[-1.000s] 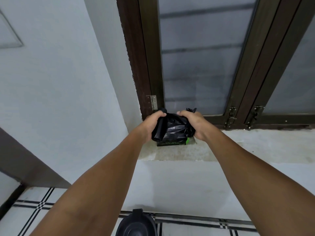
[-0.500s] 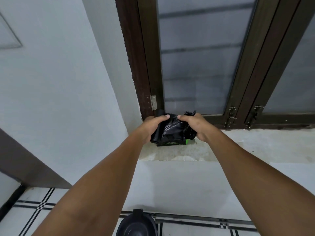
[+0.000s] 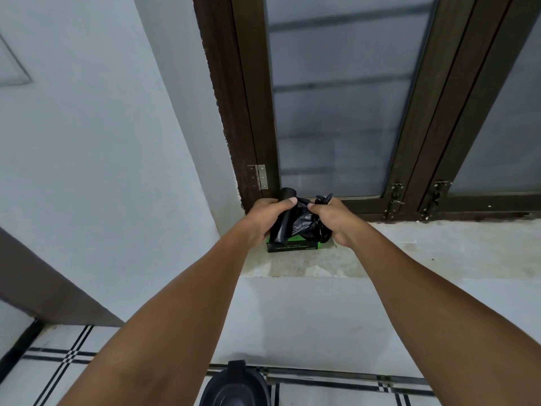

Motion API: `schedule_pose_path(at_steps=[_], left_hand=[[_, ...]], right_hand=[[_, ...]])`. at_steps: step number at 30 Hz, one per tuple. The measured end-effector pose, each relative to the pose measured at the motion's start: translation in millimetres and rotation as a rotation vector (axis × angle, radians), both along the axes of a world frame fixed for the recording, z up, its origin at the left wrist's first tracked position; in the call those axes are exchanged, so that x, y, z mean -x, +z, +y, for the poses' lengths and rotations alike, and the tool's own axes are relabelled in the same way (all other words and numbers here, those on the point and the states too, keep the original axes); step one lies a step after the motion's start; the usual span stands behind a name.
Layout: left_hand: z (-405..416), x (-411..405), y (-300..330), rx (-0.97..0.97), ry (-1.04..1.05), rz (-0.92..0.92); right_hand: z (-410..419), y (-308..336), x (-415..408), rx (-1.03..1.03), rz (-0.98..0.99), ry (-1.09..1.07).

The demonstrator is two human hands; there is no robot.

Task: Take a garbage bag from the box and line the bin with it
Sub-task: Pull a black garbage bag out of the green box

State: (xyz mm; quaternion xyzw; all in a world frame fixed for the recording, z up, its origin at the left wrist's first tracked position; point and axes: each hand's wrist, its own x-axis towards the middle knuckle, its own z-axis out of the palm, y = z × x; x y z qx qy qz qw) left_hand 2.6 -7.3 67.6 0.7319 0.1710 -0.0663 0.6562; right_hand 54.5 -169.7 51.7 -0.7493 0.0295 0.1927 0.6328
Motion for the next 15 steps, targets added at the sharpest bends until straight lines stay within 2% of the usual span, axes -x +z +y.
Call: schedule_pose_path(at_steps=[7, 10, 15], left_hand=[[-8.7, 1.3, 6.8, 0.05, -0.008, 0.082], [-13.3, 3.4, 7.8, 0.058, 0.031, 0.094], [-15.0, -4.3, -5.6, 0.009, 0.069, 0.049]], right_hand=[[2.1, 6.7, 7.1, -0.014, 0.002, 0.052], [3.4, 6.4, 8.3, -0.01, -0.011, -0.005], [9.7, 6.3, 11.6, -0.15, 0.018, -0.156]])
